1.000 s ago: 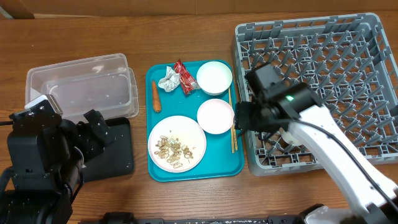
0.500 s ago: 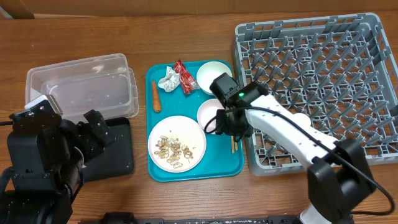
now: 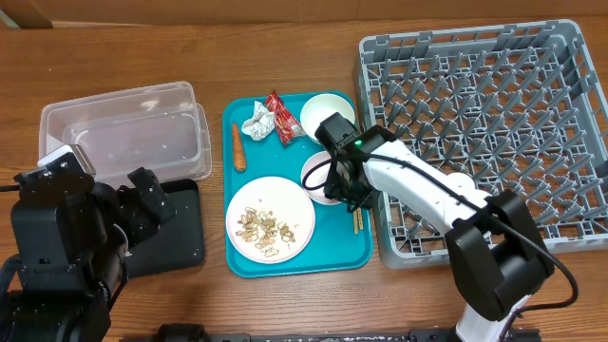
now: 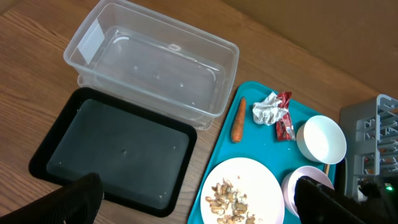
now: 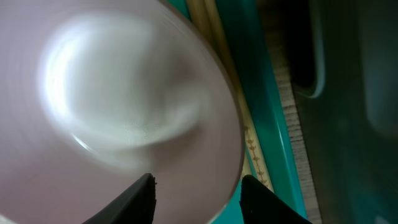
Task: Sort waste into correct bins and load items into the dishwasher
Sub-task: 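Grasp the pink saucer rim with the right gripper and set it in the rack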
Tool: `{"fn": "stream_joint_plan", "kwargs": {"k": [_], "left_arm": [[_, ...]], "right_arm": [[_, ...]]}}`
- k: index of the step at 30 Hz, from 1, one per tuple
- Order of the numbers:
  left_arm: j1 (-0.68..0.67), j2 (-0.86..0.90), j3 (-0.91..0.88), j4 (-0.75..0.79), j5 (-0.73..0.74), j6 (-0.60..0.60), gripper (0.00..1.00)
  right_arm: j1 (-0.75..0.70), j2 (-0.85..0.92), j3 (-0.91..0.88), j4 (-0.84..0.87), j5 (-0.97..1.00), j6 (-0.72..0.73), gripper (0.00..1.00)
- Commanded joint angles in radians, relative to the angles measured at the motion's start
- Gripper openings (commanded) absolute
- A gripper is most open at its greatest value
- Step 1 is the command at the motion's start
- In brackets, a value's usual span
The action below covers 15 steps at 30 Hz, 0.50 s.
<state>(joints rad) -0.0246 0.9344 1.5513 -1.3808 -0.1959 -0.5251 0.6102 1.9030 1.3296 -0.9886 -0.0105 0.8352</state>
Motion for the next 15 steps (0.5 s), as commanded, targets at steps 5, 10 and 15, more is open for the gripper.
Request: {"fn": "stream_joint_plan", "kwargs": {"k": [5,10,15], "left_arm": [[-0.002,0.001,0.007,0.0,-0.017,-0.013,1.0],[-0.002,0.002,0.007,0.0,-0.017,-0.013,1.0],[-0.002,0.001,0.007,0.0,-0.017,-0.014,1.0]], "right_arm": [[-0.003,0.033,0.013,0.029,0.019,0.029,0.3],[-0.015,0.023,0.014,0.034,0.026,0.025,0.16],[-0.019,-0.03,0.021,0.031,0.092,0.021,0.14]]}}
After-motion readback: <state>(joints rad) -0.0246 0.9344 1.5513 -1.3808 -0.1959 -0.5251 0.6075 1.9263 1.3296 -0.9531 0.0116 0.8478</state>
